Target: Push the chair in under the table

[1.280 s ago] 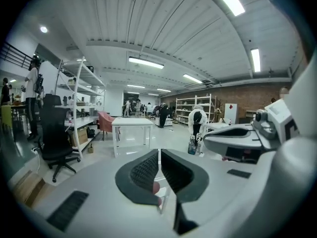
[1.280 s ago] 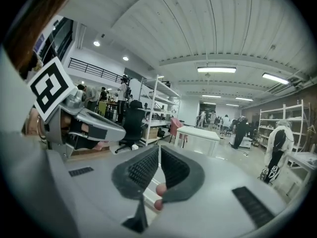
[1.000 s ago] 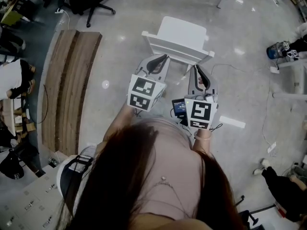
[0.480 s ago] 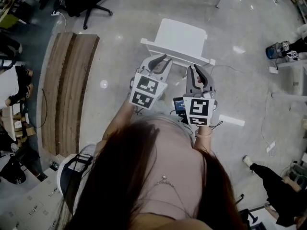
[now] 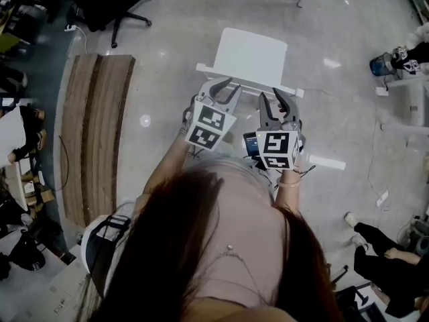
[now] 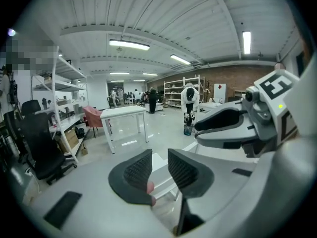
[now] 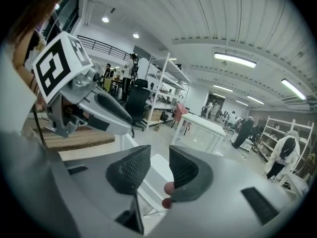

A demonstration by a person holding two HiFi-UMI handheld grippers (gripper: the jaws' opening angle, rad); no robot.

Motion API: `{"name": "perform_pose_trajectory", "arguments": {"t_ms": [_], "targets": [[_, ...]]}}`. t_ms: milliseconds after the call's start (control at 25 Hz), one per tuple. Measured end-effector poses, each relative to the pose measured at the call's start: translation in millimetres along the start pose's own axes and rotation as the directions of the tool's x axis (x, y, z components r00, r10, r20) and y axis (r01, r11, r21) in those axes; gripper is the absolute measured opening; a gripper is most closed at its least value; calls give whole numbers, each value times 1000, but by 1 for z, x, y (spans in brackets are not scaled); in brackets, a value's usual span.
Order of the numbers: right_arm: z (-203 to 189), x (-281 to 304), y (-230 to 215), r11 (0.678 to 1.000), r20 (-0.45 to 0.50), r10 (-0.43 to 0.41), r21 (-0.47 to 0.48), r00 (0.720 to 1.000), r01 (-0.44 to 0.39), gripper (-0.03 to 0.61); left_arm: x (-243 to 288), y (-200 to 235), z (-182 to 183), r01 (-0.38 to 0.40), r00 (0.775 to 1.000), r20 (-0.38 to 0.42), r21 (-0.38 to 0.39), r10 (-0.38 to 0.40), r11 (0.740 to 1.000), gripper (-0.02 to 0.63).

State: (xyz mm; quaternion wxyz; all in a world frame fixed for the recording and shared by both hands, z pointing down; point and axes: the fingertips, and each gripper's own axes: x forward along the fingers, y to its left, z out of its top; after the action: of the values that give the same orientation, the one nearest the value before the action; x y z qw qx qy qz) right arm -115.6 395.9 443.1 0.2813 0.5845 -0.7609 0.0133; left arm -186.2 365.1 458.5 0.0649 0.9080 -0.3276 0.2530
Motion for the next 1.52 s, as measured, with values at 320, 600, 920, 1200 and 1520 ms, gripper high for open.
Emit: {"name": "perform_pose_trajectory", "arguments": {"t_ms": [320,600,920,1200,1520], "targets": [[-5,19,-2,998,-57,-10,-63,998,6,129,16,9,-6,36,999,-37,48,-34,998,118],[-14,28,-5,994,-88,12,-111,996,-22,138,27,9,-16,47,996,-85,142,-35,989,128],[-31,41,2,986,-127,52,-152,990,-72,144,41,7,-33,77,984,-170,187,-45,979,141],[-46,55,8,978,-155,86,-177,984,-113,150,60,3,-43,95,973,-225,224,-43,970,153],[-66,73,8,966,-214,107,-210,971,-152,163,78,7,-61,106,953,-304,295,-12,950,160]]}}
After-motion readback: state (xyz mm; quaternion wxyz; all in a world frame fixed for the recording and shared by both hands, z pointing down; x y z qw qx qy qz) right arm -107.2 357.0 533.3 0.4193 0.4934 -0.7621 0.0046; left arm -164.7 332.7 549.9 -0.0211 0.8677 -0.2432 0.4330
